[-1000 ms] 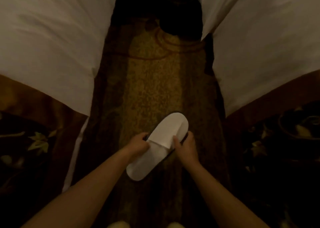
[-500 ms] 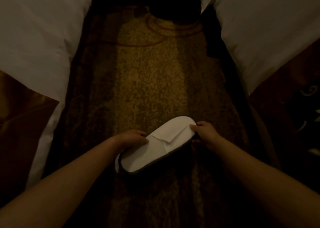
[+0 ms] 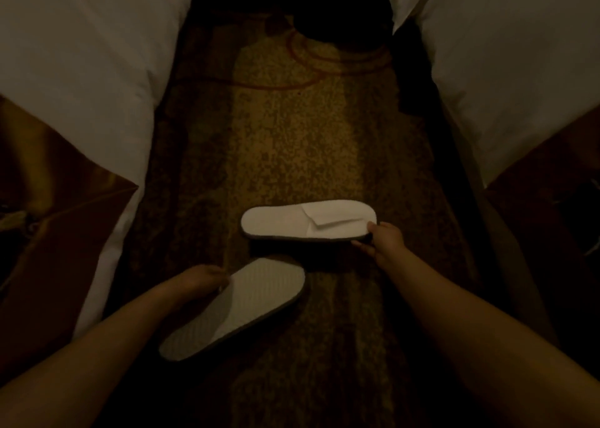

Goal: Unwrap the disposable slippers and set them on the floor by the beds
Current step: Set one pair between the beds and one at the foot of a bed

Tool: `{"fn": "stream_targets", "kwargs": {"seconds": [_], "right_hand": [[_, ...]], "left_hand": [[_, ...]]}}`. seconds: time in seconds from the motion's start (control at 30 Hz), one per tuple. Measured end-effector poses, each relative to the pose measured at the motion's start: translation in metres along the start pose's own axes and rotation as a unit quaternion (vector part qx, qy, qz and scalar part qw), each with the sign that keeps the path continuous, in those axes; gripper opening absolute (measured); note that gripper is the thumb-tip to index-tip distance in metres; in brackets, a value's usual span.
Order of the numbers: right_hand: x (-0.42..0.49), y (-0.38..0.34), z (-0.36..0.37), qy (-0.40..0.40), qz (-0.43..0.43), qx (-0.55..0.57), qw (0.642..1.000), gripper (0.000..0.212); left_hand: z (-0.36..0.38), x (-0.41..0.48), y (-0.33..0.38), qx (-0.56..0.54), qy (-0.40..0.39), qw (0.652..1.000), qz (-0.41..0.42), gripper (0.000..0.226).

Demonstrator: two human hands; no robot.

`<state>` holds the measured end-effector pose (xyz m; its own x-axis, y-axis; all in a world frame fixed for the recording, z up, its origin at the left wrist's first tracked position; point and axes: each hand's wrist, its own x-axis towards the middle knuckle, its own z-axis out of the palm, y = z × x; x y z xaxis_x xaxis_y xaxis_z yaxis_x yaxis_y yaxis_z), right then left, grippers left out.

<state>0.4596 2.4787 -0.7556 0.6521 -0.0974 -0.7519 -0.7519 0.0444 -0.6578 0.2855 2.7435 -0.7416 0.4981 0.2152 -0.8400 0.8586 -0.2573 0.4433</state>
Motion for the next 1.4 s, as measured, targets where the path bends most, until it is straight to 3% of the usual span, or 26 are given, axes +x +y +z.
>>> {"fn": "stream_targets", "kwargs": {"seconds": [0.07,0.17,0.27,0.37,0.47,0.57,0.6,0.7,0.8,0.87,0.97,1.03,1.13,1.2,1.27,1.4], "right_hand": [[0.001,0.003,0.013,0.000,0.016,0.011,1.000,0.047],[0.008,0.004,0.022,0.005,0.040,0.009,0.999,0.048],[0.007,0.012,0.022,0.003,0.012,-0.143,0.990,0.044],[0.000,0.021,0.017,0.016,-0.063,-0.361,0.930,0.050],[-0.010,0.025,0.011,0.021,-0.075,-0.438,0.896,0.055],[-0.021,0.023,0.003,-0.037,-0.018,-0.517,0.855,0.064],[-0.026,0.020,-0.001,-0.069,0.025,-0.511,0.856,0.069],[-0.037,0.011,-0.016,-0.111,0.151,-0.383,0.905,0.070],[-0.045,-0.006,-0.030,-0.122,0.188,-0.290,0.930,0.043],[-0.045,-0.019,-0.035,-0.112,0.137,-0.373,0.911,0.018],[-0.042,-0.028,-0.036,-0.098,-0.022,-0.503,0.858,0.036],[-0.046,-0.032,-0.031,-0.118,-0.100,-0.518,0.841,0.043],[-0.055,-0.037,-0.022,-0.210,-0.196,-0.530,0.798,0.047],[-0.063,-0.038,-0.014,-0.267,-0.230,-0.528,0.773,0.046],[-0.066,-0.036,-0.007,-0.298,-0.267,-0.535,0.744,0.046],[-0.065,-0.033,-0.001,-0.296,-0.335,-0.519,0.729,0.048]], "left_hand": [[0.001,0.001,-0.004,0.099,-0.016,0.995,0.018,0.036],[0.009,0.001,0.000,0.165,-0.039,0.984,0.055,0.039],[0.019,-0.001,0.008,0.202,-0.041,0.975,0.088,0.041],[0.027,0.004,0.016,0.203,-0.019,0.972,0.113,0.043],[0.034,0.009,0.024,0.195,-0.001,0.972,0.131,0.046],[0.040,0.009,0.034,0.199,0.020,0.966,0.166,0.045],[0.042,0.007,0.039,0.206,0.029,0.960,0.190,0.044],[0.052,-0.008,0.053,0.254,0.071,0.916,0.302,0.035],[0.065,-0.025,0.062,0.318,0.125,0.849,0.403,0.033],[0.073,-0.032,0.066,0.331,0.103,0.837,0.424,0.034],[0.083,-0.039,0.069,0.299,-0.005,0.871,0.389,0.034],[0.086,-0.040,0.075,0.225,0.010,0.898,0.378,0.032],[0.080,-0.034,0.094,0.115,0.118,0.923,0.348,0.038],[0.072,-0.030,0.109,0.080,0.073,0.944,0.312,0.054],[0.067,-0.028,0.119,0.082,0.006,0.952,0.296,0.056],[0.061,-0.024,0.121,0.094,0.008,0.952,0.291,0.052]]}}
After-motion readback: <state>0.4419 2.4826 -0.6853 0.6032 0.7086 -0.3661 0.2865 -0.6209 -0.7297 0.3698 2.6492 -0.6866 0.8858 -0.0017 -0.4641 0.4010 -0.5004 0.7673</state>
